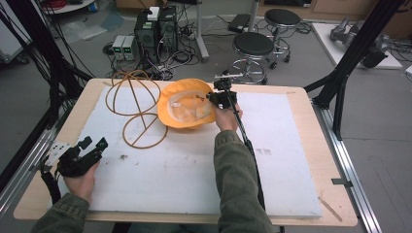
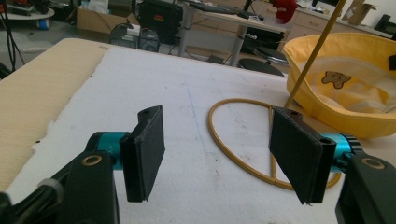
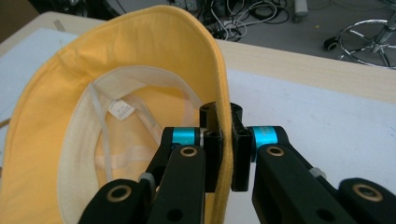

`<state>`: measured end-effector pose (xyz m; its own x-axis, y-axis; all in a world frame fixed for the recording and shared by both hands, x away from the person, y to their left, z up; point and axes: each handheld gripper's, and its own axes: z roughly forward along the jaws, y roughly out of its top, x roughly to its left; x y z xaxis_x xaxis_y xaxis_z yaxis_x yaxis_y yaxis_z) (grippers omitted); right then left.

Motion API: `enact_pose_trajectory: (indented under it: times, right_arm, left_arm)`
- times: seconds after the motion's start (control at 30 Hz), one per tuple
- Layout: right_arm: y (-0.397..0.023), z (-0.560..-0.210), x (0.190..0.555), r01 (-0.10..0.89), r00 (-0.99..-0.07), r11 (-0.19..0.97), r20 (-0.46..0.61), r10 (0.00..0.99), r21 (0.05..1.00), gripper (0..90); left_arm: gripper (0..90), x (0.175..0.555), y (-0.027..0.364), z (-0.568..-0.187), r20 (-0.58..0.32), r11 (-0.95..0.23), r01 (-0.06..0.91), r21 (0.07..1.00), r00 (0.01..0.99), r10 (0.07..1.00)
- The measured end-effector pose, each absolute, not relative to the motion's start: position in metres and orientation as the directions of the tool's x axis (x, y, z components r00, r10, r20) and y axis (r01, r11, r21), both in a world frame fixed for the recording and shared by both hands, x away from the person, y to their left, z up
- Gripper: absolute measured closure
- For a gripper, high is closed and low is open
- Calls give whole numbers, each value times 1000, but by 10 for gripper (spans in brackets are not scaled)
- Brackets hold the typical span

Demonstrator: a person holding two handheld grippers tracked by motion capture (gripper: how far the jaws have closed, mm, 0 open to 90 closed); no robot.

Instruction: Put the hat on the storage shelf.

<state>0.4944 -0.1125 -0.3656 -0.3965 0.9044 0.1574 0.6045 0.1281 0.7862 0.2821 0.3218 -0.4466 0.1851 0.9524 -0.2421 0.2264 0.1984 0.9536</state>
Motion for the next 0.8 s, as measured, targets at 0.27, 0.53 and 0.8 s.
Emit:
enact_pose_trajectory:
  times: [0.27, 0.53, 0.8]
  right_arm:
    - [-114, -366, 494, 609, -399, 95, 201, 894, 787, 871]
    - [-114, -355, 489, 559, -416, 61, 216, 883, 827, 871]
    - [-116, -337, 479, 461, -438, 34, 195, 878, 887, 870]
  left_arm:
    - [359, 282, 322, -446, -241, 195, 232, 953, 191, 951]
    - [359, 282, 322, -447, -244, 198, 233, 952, 192, 951]
    - [359, 281, 322, -446, -247, 201, 231, 952, 192, 950]
